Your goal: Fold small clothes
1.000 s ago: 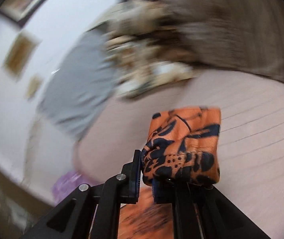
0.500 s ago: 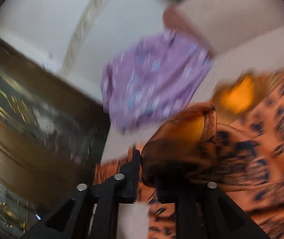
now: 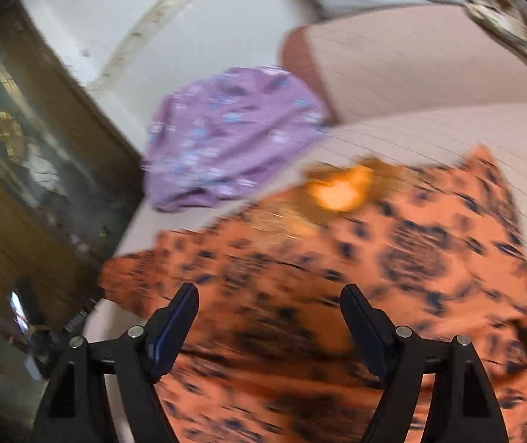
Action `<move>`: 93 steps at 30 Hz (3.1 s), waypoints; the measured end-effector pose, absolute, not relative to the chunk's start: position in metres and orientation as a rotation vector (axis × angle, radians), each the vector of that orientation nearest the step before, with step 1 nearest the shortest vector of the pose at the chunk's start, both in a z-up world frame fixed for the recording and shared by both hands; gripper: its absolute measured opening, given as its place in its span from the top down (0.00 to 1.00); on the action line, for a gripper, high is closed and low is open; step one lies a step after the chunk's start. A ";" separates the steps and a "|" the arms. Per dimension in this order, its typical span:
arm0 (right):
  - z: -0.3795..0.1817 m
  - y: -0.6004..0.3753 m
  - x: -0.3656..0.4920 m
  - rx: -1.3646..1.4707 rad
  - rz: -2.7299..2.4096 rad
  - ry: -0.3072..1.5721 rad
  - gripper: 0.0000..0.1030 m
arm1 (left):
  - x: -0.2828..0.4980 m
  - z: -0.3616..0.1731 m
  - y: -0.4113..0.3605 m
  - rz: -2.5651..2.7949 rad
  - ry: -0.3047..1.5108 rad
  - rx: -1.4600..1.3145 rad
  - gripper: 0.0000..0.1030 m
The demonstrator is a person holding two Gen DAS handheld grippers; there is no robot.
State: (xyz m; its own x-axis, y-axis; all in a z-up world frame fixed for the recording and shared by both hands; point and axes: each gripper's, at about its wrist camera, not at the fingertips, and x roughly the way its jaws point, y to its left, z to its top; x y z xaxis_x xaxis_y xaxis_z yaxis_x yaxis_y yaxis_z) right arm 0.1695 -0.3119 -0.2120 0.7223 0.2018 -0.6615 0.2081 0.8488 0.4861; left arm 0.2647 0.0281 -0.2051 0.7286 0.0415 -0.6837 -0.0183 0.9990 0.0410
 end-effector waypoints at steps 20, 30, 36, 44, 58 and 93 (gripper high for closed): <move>-0.256 -0.377 0.157 0.570 -0.049 0.859 0.22 | 0.303 -0.206 0.142 0.240 0.856 -0.140 0.00; -0.268 -0.381 0.169 0.644 -0.067 0.849 0.22 | 0.374 -0.247 0.239 0.049 1.060 -0.681 0.60; -0.272 -0.388 0.170 0.675 -0.070 0.848 0.22 | 0.400 -0.268 0.240 0.072 1.031 -0.813 0.53; -0.259 -0.399 0.164 0.704 -0.073 0.801 0.22 | 0.412 -0.268 0.248 0.171 1.007 -0.783 0.91; -0.216 -0.452 0.126 0.799 -0.180 0.609 0.22 | 0.341 -0.109 0.076 -0.147 0.825 -0.205 0.92; -0.224 -0.334 0.171 0.186 -0.024 0.827 0.20 | 0.244 -0.239 -0.069 -0.020 0.906 0.228 0.18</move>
State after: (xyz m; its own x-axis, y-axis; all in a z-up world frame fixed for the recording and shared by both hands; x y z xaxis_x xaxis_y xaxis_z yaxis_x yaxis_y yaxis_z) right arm 0.1709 -0.3339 -0.2239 0.6776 0.0509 -0.7337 0.0941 0.9834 0.1551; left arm 0.2443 -0.0695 -0.2387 0.6187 0.0788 -0.7817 0.1133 0.9756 0.1880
